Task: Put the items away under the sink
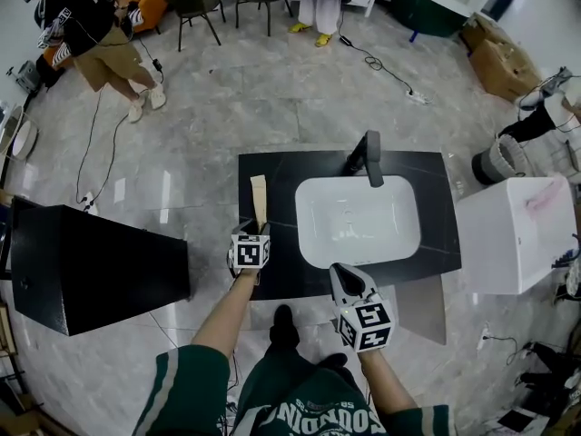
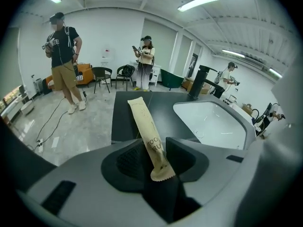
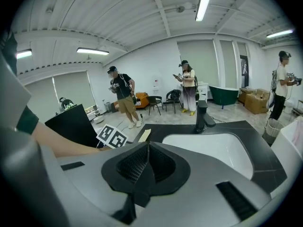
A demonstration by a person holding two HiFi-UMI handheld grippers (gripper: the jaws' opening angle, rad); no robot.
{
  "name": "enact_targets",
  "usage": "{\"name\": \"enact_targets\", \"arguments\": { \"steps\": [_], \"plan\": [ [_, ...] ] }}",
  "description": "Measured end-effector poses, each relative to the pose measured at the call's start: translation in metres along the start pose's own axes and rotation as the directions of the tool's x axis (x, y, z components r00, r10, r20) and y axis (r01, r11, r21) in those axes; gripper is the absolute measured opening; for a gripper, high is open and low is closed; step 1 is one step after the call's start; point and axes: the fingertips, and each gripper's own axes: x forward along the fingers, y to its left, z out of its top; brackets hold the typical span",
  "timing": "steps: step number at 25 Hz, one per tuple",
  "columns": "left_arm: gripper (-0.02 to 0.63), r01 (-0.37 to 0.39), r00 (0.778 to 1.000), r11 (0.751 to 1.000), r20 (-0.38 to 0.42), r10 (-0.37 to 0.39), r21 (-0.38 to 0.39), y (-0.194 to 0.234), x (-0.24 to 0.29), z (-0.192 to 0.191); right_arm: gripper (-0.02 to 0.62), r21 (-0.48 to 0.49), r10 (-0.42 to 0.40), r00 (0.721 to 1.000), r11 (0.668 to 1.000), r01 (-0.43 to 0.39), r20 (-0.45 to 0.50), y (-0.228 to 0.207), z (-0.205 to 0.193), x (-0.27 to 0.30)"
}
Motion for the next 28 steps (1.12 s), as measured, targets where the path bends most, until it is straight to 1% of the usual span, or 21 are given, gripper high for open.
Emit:
{"name": "enact_targets", "arguments": {
  "steps": [1, 3, 4, 8, 13, 19, 24, 28],
  "plan": [
    [0.153, -0.006, 1.0, 1.0, 0.003, 0.006, -0.003, 0.001, 0.0, -0.001, 0.043, 0.004, -0.002, 1.0, 1.0, 0.002, -0.001, -0.001, -0.001, 0.0],
    [0.086, -0.015, 1.0, 1.0, 0.015, 0.015, 0.004, 0.003, -0.001, -0.003, 0.043, 0.012, -0.007, 1.0, 1.0, 0.007, -0.003, -0.002, -0.004, -0.001],
    [0.07, -0.015, 1.0, 1.0, 0.023, 0.014, 0.01, 0.002, -0.001, -0.003, 0.043, 0.016, -0.01, 1.0, 1.0, 0.01, -0.003, -0.003, -0.006, -0.002],
    [0.04, 0.009, 0.999, 1.0, 0.045, -0.01, 0.028, -0.004, -0.006, -0.004, 0.043, 0.031, -0.02, 1.0, 0.999, 0.02, -0.01, -0.004, -0.013, -0.007],
    [0.037, 0.034, 0.997, 0.999, 0.064, -0.036, 0.03, -0.016, -0.012, -0.003, 0.043, 0.038, -0.021, 1.0, 0.999, 0.021, -0.009, -0.003, -0.017, -0.01],
    [0.037, 0.071, 0.992, 0.996, 0.097, -0.076, 0.058, -0.038, -0.025, 0.007, 0.043, 0.043, -0.03, 1.0, 0.999, 0.031, -0.008, 0.002, -0.023, -0.022],
    [0.037, 0.111, 0.986, 0.991, 0.12, -0.119, 0.069, -0.065, -0.033, 0.014, 0.043, 0.067, -0.056, 0.998, 0.996, 0.056, -0.001, -0.002, -0.031, -0.038],
    [0.037, 0.144, 0.979, 0.986, 0.136, -0.155, 0.087, -0.095, -0.042, 0.015, 0.043, 0.07, -0.081, 0.997, 0.994, 0.081, 0.006, -0.01, -0.037, -0.06]
  ]
}}
